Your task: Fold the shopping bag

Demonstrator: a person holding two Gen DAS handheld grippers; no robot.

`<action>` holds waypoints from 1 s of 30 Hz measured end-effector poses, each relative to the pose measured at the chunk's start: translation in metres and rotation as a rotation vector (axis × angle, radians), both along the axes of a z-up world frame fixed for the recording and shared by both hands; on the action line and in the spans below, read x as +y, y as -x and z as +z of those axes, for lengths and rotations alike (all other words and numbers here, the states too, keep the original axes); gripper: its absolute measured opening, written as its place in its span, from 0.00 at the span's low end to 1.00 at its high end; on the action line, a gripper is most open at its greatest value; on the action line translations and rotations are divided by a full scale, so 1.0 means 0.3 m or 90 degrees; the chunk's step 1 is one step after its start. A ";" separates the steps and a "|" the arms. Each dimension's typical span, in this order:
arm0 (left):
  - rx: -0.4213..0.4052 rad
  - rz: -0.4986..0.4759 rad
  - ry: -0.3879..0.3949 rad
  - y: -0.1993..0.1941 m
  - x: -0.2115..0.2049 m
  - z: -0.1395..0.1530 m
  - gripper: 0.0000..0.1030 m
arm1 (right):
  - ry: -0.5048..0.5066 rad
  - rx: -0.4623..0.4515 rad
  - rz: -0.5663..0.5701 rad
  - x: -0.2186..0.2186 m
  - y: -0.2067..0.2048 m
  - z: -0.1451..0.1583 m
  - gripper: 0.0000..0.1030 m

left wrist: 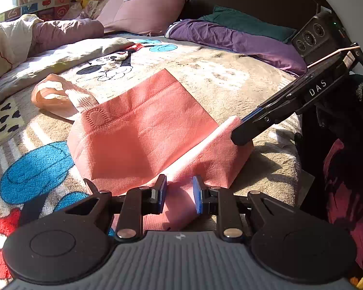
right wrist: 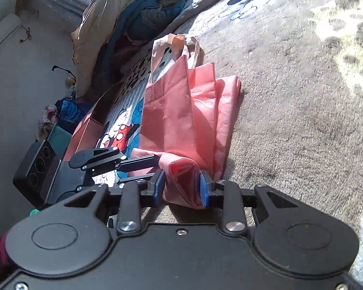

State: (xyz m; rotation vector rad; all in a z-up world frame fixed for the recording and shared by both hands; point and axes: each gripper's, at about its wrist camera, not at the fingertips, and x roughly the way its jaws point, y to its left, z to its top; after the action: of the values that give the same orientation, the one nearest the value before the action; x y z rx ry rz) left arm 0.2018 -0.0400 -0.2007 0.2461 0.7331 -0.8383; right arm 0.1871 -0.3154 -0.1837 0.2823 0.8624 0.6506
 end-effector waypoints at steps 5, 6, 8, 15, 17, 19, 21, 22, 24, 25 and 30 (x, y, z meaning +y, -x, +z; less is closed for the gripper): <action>0.023 0.017 0.019 -0.006 0.011 -0.007 0.21 | 0.190 -0.243 0.142 0.141 0.092 0.097 0.33; 0.027 0.020 0.025 -0.007 0.014 -0.009 0.21 | 0.228 -0.252 0.184 0.173 0.078 0.081 0.33; 0.035 0.026 0.035 -0.009 0.021 -0.015 0.21 | 0.230 -0.225 0.202 0.184 0.007 0.024 0.23; 0.061 0.030 0.095 -0.016 0.061 -0.031 0.22 | 0.089 -0.094 0.158 0.086 -0.123 -0.032 0.00; 0.055 0.005 0.108 -0.009 0.081 -0.025 0.22 | 0.069 -0.073 0.157 0.068 -0.139 -0.042 0.00; 0.017 -0.044 0.078 0.022 0.090 -0.004 0.22 | 0.049 -0.057 0.160 0.045 -0.152 -0.047 0.00; -0.058 -0.109 -0.001 0.067 0.077 0.022 0.26 | 0.048 -0.053 0.169 0.040 -0.161 -0.045 0.00; -0.107 -0.160 -0.061 0.097 0.062 0.035 0.28 | 0.052 -0.055 0.177 0.040 -0.165 -0.043 0.00; -0.193 -0.243 -0.170 0.143 0.028 0.037 0.29 | 0.043 -0.040 0.189 0.035 -0.155 -0.050 0.00; -0.246 -0.300 -0.241 0.170 0.005 0.029 0.29 | 0.033 -0.026 0.194 0.032 -0.147 -0.055 0.00; -0.404 -0.430 -0.398 0.217 -0.064 -0.037 0.53 | -0.006 0.038 0.231 0.018 -0.180 -0.077 0.00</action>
State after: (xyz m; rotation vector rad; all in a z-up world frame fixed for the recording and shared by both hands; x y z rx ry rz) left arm 0.1367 -0.0591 -0.2117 1.3125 0.2744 -1.0602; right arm 0.2411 -0.3101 -0.2068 0.1550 0.9782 0.9878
